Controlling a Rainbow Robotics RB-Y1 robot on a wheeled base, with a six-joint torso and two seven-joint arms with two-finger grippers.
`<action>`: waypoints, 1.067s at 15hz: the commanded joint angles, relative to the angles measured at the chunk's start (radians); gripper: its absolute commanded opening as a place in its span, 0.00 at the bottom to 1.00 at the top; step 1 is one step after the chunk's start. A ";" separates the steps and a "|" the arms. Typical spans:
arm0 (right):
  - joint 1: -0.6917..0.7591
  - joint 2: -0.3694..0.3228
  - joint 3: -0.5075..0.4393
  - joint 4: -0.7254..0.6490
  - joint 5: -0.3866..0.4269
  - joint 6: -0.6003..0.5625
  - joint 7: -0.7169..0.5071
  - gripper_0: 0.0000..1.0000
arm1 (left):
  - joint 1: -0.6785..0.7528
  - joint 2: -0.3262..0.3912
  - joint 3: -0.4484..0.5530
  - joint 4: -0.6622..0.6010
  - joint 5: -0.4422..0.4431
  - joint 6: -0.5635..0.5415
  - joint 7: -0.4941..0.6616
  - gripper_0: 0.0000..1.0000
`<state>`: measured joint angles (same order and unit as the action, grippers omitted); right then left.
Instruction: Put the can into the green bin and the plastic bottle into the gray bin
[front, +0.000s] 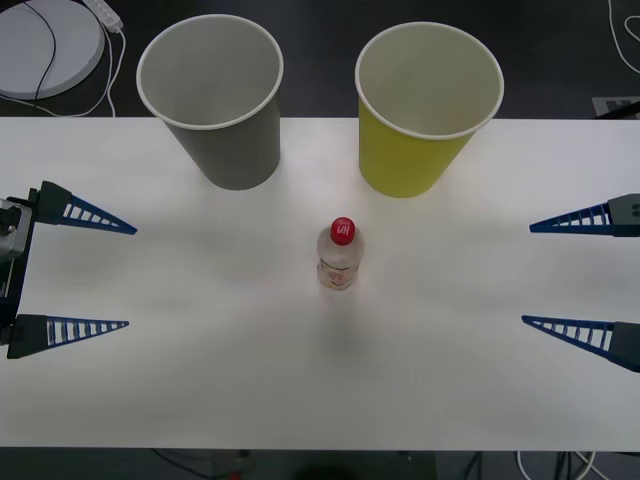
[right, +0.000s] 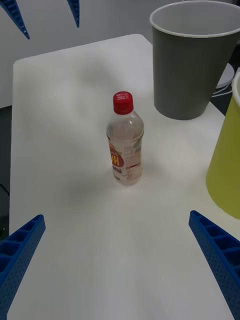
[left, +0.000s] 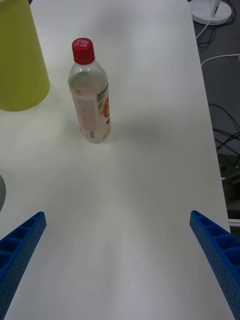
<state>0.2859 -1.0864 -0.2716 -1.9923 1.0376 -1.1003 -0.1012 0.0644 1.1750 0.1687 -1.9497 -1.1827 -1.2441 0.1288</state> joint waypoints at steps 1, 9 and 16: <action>-0.022 0.002 0.049 0.076 -0.047 -0.003 0.112 1.00 | 0.000 0.000 0.000 0.000 0.000 0.000 0.000 1.00; -0.050 0.086 0.132 0.204 -0.068 -0.001 0.261 1.00 | 0.000 0.000 0.000 0.000 0.000 0.000 0.000 1.00; -0.106 0.172 0.226 0.311 -0.068 0.008 0.318 1.00 | 0.000 0.000 0.000 0.000 0.000 0.000 0.000 1.00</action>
<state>0.1845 -0.9185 -0.0569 -1.6864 0.9693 -1.0986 0.2093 0.0644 1.1750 0.1687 -1.9497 -1.1827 -1.2441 0.1288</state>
